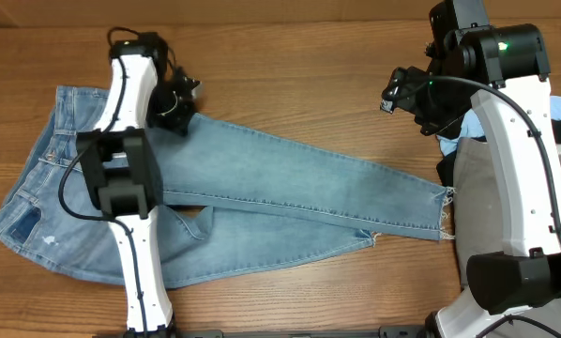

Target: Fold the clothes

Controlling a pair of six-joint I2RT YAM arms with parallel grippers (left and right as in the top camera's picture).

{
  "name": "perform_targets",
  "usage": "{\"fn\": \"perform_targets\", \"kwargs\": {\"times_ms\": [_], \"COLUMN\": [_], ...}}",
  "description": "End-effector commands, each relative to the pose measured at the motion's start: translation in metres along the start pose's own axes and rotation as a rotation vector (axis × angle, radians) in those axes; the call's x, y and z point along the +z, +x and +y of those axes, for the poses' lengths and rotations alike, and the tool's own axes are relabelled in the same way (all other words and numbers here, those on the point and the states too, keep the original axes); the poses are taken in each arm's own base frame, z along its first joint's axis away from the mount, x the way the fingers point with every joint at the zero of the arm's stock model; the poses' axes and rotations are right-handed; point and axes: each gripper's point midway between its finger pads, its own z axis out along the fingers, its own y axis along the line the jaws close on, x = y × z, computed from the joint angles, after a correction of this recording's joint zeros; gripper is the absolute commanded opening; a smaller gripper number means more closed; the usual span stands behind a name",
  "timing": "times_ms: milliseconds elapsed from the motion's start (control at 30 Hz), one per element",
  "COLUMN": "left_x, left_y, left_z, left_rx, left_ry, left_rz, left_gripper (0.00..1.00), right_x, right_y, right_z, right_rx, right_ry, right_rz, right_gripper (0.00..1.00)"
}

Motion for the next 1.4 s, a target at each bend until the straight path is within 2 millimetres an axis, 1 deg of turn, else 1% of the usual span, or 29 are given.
{"fn": "perform_targets", "kwargs": {"times_ms": [0,33,67,100,167,200,233,267,300,367,400,467,500,567,600,667,733,767,800,833,867,967,1067,1133,1200,1300,1333,1367], "left_x": [0.031,0.035,0.037,0.035,0.030,0.026,0.023,0.021,0.014,0.006,0.000,-0.014,-0.032,-0.051,-0.063,-0.089,-0.119,-0.133,-0.148,-0.159,-0.189,-0.228,-0.265,-0.282,-0.296,-0.308,-0.312,-0.316], "left_y": [0.006,0.010,0.013,0.023,0.033,0.038,0.041,0.043,0.047,0.048,0.049,0.048,0.045,0.041,0.038,0.034,0.028,0.026,0.025,0.024,0.024,0.026,0.029,0.031,0.036,0.042,0.044,0.048], "left_z": [0.041,0.057,0.069,0.102,0.130,0.145,0.153,0.158,0.168,0.174,0.177,0.181,0.181,0.179,0.178,0.175,0.167,0.163,0.157,0.153,0.140,0.122,0.103,0.091,0.079,0.066,0.062,0.057], "left_rx": [-0.151,-0.209,-0.245,-0.372,-0.509,-0.573,-0.603,-0.620,-0.653,-0.666,-0.676,-0.685,-0.682,-0.678,-0.675,-0.663,-0.645,-0.635,-0.621,-0.610,-0.580,-0.536,-0.507,-0.492,-0.478,-0.466,-0.463,-0.460], "left_ry": [-0.172,-0.237,-0.277,-0.365,-0.354,-0.310,-0.256,-0.231,-0.186,-0.152,-0.143,-0.122,-0.099,-0.094,-0.096,-0.107,-0.124,-0.131,-0.142,-0.150,-0.169,-0.199,-0.223,-0.233,-0.237,-0.238,-0.237,-0.237], "left_rz": [0.060,0.068,0.072,0.061,0.011,-0.024,-0.056,-0.074,-0.106,-0.135,-0.148,-0.179,-0.210,-0.237,-0.255,-0.294,-0.342,-0.363,-0.386,-0.403,-0.447,-0.509,-0.575,-0.605,-0.623,-0.633,-0.636,-0.637], "left_gripper": [0.04,0.05,0.06,0.08,0.09,0.09,0.09,0.08,0.07,0.07,0.07,0.07,0.08,0.09,0.11,0.13,0.18,0.19,0.20,0.22,0.25,0.31,0.36,0.39,0.40,0.42,0.42,0.42], "right_x": [0.001,0.004,0.007,0.015,0.034,0.046,0.059,0.067,0.086,0.105,0.114,0.135,0.153,0.168,0.175,0.186,0.195,0.197,0.199,0.200,0.200,0.200,0.207,0.213,0.219,0.226,0.228,0.230], "right_y": [0.001,0.001,0.002,0.004,0.009,0.012,0.016,0.018,0.021,0.026,0.028,0.031,0.032,0.032,0.034,0.036,0.036,0.037,0.041,0.045,0.060,0.078,0.096,0.106,0.117,0.128,0.132,0.138], "right_z": [0.001,0.001,0.000,-0.003,-0.009,-0.012,-0.015,-0.017,-0.021,-0.026,-0.028,-0.034,-0.037,-0.039,-0.040,-0.038,-0.039,-0.039,-0.037,-0.034,-0.026,-0.030,-0.033,-0.031,-0.021,-0.009,-0.005,-0.001], "right_rx": [-0.009,-0.008,-0.007,-0.005,0.001,0.004,0.007,0.008,0.011,0.013,0.014,0.013,0.015,0.035,0.054,0.057,0.050,0.050,0.046,0.037,-0.023,-0.067,-0.075,-0.088,-0.136,-0.177,-0.191,-0.214], "right_ry": [-0.010,-0.008,-0.005,0.004,0.025,0.033,0.039,0.041,0.047,0.051,0.053,0.052,0.042,0.032,0.025,-0.007,-0.020,-0.024,-0.045,-0.067,-0.126,-0.119,-0.112,-0.132,-0.201,-0.260,-0.269,-0.271], "right_rz": [0.000,0.004,0.009,0.026,0.062,0.081,0.102,0.110,0.125,0.138,0.141,0.137,0.122,0.103,0.100,0.095,0.078,0.077,0.092,0.111,0.175,0.239,0.283,0.301,0.316,0.320,0.321,0.322], "right_gripper": [0.84,0.84,0.84,0.84,0.85,0.85,0.85,0.85,0.84,0.81,0.78,0.74,0.70,0.66,0.64,0.66,0.66,0.66,0.65,0.65,0.64,0.63,0.63,0.63,0.63,0.61,0.56,0.45]}}
